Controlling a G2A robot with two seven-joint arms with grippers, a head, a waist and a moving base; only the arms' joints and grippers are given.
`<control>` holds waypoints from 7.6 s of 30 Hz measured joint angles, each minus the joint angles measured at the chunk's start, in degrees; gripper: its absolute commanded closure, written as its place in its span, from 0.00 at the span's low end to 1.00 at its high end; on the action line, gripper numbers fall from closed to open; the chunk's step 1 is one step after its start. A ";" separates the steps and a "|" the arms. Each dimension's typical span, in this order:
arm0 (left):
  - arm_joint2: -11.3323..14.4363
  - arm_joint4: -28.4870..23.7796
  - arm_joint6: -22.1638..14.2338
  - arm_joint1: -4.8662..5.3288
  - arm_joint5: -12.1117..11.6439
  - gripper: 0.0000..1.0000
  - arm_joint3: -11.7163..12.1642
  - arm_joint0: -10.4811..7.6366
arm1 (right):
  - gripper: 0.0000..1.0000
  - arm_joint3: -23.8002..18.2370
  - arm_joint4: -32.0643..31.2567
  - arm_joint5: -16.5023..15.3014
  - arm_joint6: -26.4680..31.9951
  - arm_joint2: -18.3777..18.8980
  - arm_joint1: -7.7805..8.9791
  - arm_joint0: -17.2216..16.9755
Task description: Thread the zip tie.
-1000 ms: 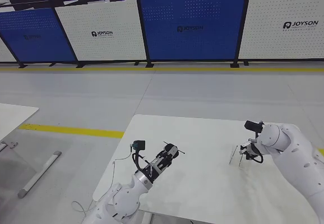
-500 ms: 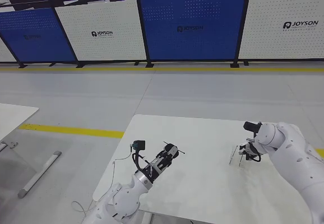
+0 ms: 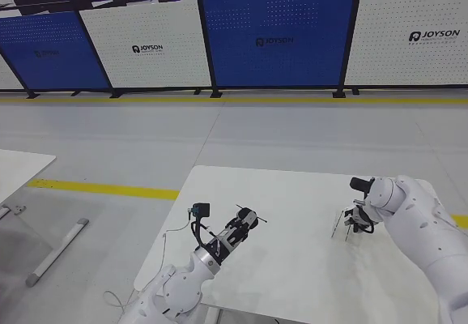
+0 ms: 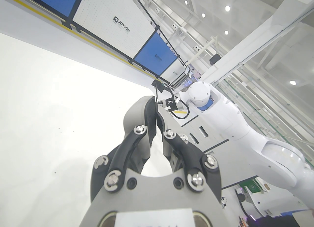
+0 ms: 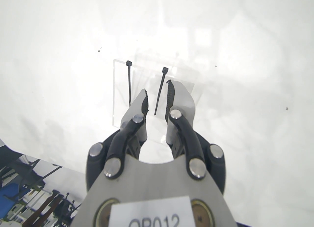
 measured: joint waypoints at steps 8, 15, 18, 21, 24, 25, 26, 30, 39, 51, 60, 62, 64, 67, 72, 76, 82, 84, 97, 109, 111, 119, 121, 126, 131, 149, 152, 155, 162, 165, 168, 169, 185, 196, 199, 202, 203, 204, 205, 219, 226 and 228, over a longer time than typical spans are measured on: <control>0.00 0.00 0.00 0.00 0.00 1.00 0.00 0.00 | 0.87 3.55 -0.12 -0.87 -0.58 -0.30 -1.74 0.86; 0.00 0.00 0.00 0.00 0.00 1.00 0.00 0.00 | 1.00 6.20 -0.72 -1.09 -0.75 -0.60 -3.06 1.42; 0.00 0.00 0.00 0.00 0.00 1.00 0.00 0.00 | 1.00 7.19 -0.56 -1.95 -1.01 -0.37 -3.42 1.70; 0.00 0.00 0.00 0.00 0.00 1.00 0.00 0.00 | 1.00 7.94 -0.35 -3.29 -1.36 0.01 -3.53 2.02; 0.00 0.00 0.00 0.00 0.00 1.00 0.00 0.00 | 1.00 8.24 -0.20 -4.79 -1.59 0.49 -3.47 2.29; 0.00 0.00 0.00 0.00 0.00 1.00 0.00 0.00 | 1.00 8.31 -0.23 -5.26 -1.59 0.62 -3.39 2.38; 0.00 0.00 0.00 0.00 0.00 1.00 0.00 0.00 | 1.00 8.32 -0.36 -5.71 -1.59 0.77 -3.28 2.47; 0.00 0.00 0.00 0.00 0.00 1.00 0.00 0.00 | 1.00 7.96 -0.67 -6.73 -1.66 1.41 -2.77 2.57; 0.00 0.00 0.00 0.00 0.00 1.00 0.00 0.00 | 1.00 3.26 -1.84 -6.97 -1.98 3.47 -0.55 1.28; 0.00 0.00 0.00 0.00 0.00 1.00 0.00 0.00 | 1.00 -13.25 -4.11 -3.43 -0.49 11.11 6.25 -6.17; 0.00 0.00 0.00 0.00 0.00 1.00 0.00 0.00 | 1.00 -25.09 -5.28 -0.74 0.15 17.87 10.23 -12.73; 0.00 0.00 0.00 0.00 0.00 1.00 0.00 0.00 | 1.00 -25.01 -5.27 -0.76 0.14 17.83 10.20 -12.70; 0.00 0.00 0.00 0.00 0.00 1.00 0.00 0.00 | 1.00 -25.03 -5.27 -0.76 0.14 17.84 10.21 -12.70; 0.00 0.00 0.00 0.00 0.00 1.00 0.00 0.00 | 1.00 -25.04 -5.27 -0.76 0.14 17.84 10.21 -12.71; 0.00 0.00 0.00 0.00 0.00 1.00 0.00 0.00 | 1.00 -25.55 -4.39 -1.69 -2.18 18.57 10.29 -13.87; 0.00 0.00 0.00 0.00 0.00 1.00 0.00 0.00 | 1.00 -27.79 -3.05 -3.22 -5.16 21.78 11.22 -15.30; 0.00 0.00 0.00 0.00 0.00 1.00 0.00 0.00 | 1.00 -37.76 -2.26 -6.33 -7.94 30.96 14.47 -22.57; 0.00 0.00 0.00 0.00 0.00 1.00 0.00 0.00 | 1.00 -42.85 -3.10 -7.28 -8.77 34.28 15.62 -26.59; 0.00 0.00 0.00 0.00 0.00 1.00 0.00 0.00 | 1.00 -48.59 -4.26 -8.17 -9.67 37.22 16.58 -31.42; 0.00 0.00 0.00 0.00 0.00 1.00 0.00 0.00 | 1.00 -51.79 0.45 -10.97 -15.78 40.98 16.91 -35.30; 0.00 0.00 0.00 0.00 0.00 1.00 0.00 0.00 | 1.00 -54.78 1.99 -11.97 -17.65 43.65 17.37 -38.64; 0.00 0.00 0.00 0.00 0.00 1.00 0.00 0.00 | 1.00 -67.48 6.34 -10.74 -21.48 48.93 18.06 -51.84; 0.00 0.00 0.00 0.00 0.00 1.00 0.00 0.00 | 1.00 -67.72 6.70 -10.60 -20.97 48.82 18.06 -52.09; 0.00 0.00 0.00 0.00 0.00 1.00 0.00 0.00 | 1.00 -67.61 6.66 -10.63 -20.94 48.80 18.06 -51.98; 0.00 0.00 0.00 0.00 0.00 1.00 0.00 0.00 | 1.00 -67.62 6.66 -10.63 -20.95 48.80 18.06 -51.98; 0.00 0.00 0.00 0.00 0.00 1.00 0.00 0.00 | 1.00 -78.07 7.10 -5.46 -35.78 44.78 16.76 -59.97; 0.00 0.00 0.00 0.00 0.00 1.00 0.00 0.00 | 1.00 -78.47 6.76 -5.03 -35.59 44.67 16.76 -60.22; 0.00 0.00 0.00 0.00 0.00 1.00 0.00 0.00 | 1.00 -78.40 6.82 -5.09 -35.58 44.69 16.76 -60.17; 1.66 0.70 -0.30 -0.27 0.46 1.00 0.03 -1.72 | 1.00 -78.41 6.82 -5.10 -35.59 44.69 16.76 -60.17; 4.17 0.88 0.21 -0.77 1.13 1.00 1.80 -3.58 | 1.00 -78.41 6.82 -5.10 -35.59 44.69 16.76 -60.17; 6.93 0.76 0.30 -1.36 2.19 1.00 4.60 -6.01 | 1.00 -78.41 6.82 -5.10 -35.59 44.69 16.76 -60.17; 7.82 0.94 0.49 -1.56 2.42 1.00 5.54 -6.76 | 1.00 -78.41 6.82 -5.10 -35.59 44.69 16.76 -60.17; 11.85 0.81 0.67 -2.49 2.42 1.00 10.85 -10.20 | 1.00 -78.54 6.26 -5.10 -36.33 44.69 16.71 -60.42; 11.85 0.81 0.67 -2.49 2.42 1.00 10.85 -10.20 | 1.00 -85.30 0.27 -1.95 -51.68 38.98 15.38 -67.24; 11.85 0.81 0.67 -2.49 2.42 1.00 10.85 -10.20 | 1.00 -85.10 0.43 -1.92 -51.01 38.18 15.30 -67.37; 11.85 0.81 0.67 -2.49 2.42 1.00 10.85 -10.20 | 1.00 -85.10 0.43 -1.93 -51.04 38.29 15.31 -67.34; 11.85 0.81 0.67 -2.49 2.42 1.00 10.85 -10.20 | 1.00 -85.10 0.43 -1.93 -51.04 38.29 15.31 -67.34; 11.85 0.81 0.67 -2.49 2.42 1.00 10.85 -10.20 | 1.00 -85.10 0.43 -1.93 -51.05 38.29 15.31 -67.35; 11.85 0.81 0.67 -2.49 2.42 1.00 10.85 -10.20 | 1.00 -85.10 0.43 -1.93 -51.05 38.29 15.31 -67.35; 12.59 -7.48 2.53 -3.31 3.47 1.00 10.23 -9.98 | 1.00 -81.52 3.68 -7.01 -65.17 31.64 13.02 -67.25; 15.98 -1.12 4.73 -3.95 5.31 1.00 12.14 -11.84 | 1.00 -78.73 2.23 -6.88 -69.62 26.75 11.59 -64.87; 16.40 0.26 4.54 -3.98 5.48 1.00 12.44 -11.99 | 1.00 -78.73 2.27 -6.84 -69.53 26.79 11.59 -64.85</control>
